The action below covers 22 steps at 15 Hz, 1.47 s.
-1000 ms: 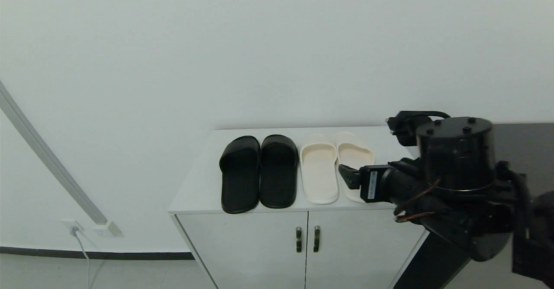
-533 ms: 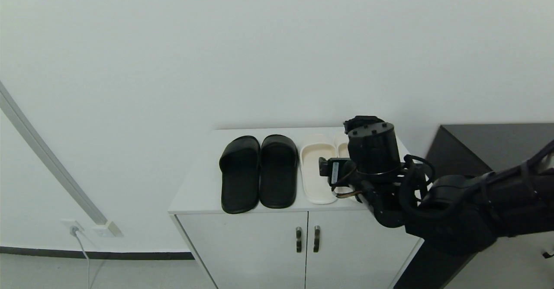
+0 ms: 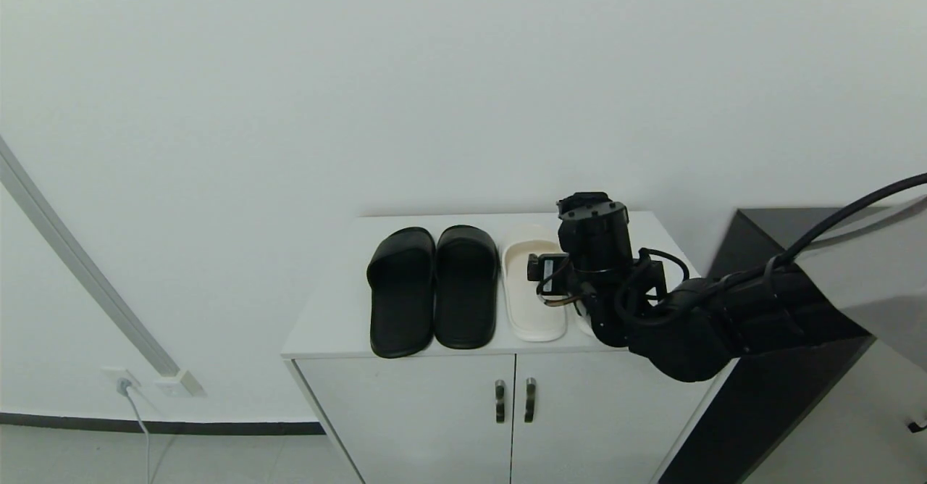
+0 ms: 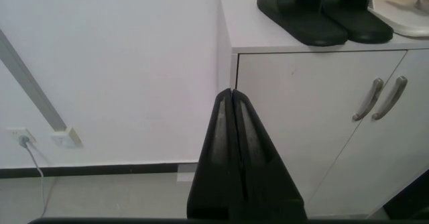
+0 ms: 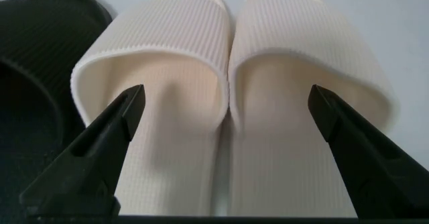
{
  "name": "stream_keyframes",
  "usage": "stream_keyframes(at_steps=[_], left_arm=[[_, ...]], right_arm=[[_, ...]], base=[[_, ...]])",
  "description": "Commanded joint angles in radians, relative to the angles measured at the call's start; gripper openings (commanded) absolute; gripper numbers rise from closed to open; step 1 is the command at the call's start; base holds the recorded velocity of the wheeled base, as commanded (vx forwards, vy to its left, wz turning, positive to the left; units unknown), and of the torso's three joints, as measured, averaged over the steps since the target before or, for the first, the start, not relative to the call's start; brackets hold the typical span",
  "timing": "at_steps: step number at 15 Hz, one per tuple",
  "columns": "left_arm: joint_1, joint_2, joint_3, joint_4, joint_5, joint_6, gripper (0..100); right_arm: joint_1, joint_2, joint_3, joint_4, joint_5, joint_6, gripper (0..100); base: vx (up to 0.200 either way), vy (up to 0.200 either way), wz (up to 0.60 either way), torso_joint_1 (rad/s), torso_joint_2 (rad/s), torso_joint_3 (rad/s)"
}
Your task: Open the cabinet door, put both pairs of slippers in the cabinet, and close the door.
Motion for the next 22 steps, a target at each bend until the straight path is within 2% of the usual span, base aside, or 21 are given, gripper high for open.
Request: stream_keyframes(at_steps=[1, 5, 12, 13, 22], left_arm=[[0.000, 0.001, 0.000, 0.000, 0.000, 0.000, 0], [0.000, 0.001, -0.001, 0.000, 0.000, -0.001, 0], [0.000, 0.001, -0.001, 0.000, 0.000, -0.001, 0], [0.000, 0.001, -0.001, 0.000, 0.000, -0.001, 0], [0.000, 0.001, -0.001, 0.000, 0.000, -0.001, 0]], right_arm=[[-0.020, 0.029, -0.015, -0.017, 0.018, -0.017, 100], [-0.040, 0.068, -0.021, -0.102, 0.044, -0.084, 100], [-0.056, 0.099, -0.067, -0.103, 0.061, -0.083, 100], [-0.056, 0.104, -0.073, -0.103, 0.061, -0.083, 0], [-0.056, 0.091, -0.073, -0.109, 0.047, -0.080, 0]], base=[[0.000, 0.000, 0.00, 0.000, 0.00, 0.000], [0.000, 0.000, 0.00, 0.000, 0.00, 0.000], [0.000, 0.000, 0.00, 0.000, 0.00, 0.000], [0.000, 0.000, 0.00, 0.000, 0.00, 0.000], [0.000, 0.000, 0.00, 0.000, 0.00, 0.000]])
